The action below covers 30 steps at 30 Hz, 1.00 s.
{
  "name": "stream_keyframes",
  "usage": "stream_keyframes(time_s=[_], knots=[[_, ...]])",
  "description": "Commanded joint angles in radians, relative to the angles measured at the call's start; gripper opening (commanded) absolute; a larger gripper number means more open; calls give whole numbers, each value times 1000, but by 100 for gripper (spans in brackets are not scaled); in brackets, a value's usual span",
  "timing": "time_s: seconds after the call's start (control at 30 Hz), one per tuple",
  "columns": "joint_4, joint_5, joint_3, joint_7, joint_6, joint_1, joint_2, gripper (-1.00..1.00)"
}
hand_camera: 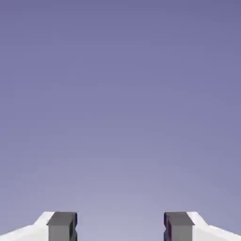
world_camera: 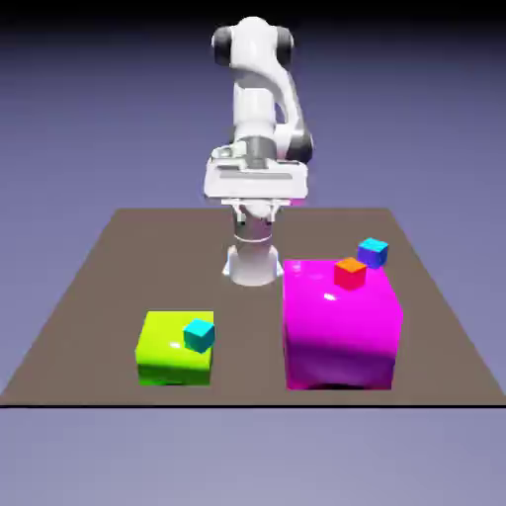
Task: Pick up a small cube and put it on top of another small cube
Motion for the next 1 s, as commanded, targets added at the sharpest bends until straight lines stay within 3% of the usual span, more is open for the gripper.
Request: stream_keyframes(time_s=[0.0,0.97], knots=[[2,44,0,-1,-32,-32,27,0],[48,1305,-9,-33,-972,-959,822,0]])
